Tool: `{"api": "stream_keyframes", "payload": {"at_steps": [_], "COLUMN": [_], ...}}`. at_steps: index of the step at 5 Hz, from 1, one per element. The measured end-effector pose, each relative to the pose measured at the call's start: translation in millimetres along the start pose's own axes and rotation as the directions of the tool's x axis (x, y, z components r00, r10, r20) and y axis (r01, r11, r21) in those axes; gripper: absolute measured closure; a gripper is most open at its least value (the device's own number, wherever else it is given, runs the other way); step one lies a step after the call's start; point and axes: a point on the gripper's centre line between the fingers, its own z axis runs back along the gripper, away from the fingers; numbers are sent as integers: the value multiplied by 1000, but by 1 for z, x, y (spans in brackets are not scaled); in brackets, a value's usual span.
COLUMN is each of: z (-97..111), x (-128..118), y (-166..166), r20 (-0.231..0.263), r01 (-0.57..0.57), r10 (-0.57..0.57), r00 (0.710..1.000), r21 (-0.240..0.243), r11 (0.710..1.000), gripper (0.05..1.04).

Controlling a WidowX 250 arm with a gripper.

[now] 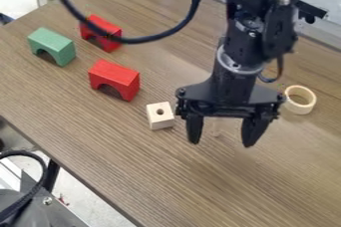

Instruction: Put the small cylinder into the hole of the block

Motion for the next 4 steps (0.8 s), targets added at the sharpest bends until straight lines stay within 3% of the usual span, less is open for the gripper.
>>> {"api": "stream_keyframes", "payload": {"at_steps": [3,4], "z": [-13,-20], "x": [40,44], "y": [-7,-11], "r20": [3,-11], "r01": [-33,-26], "r10": [33,26], "r00": [999,1000], "r21": [-22,-6], "r11": [999,1000], "gripper": [121,401]}}
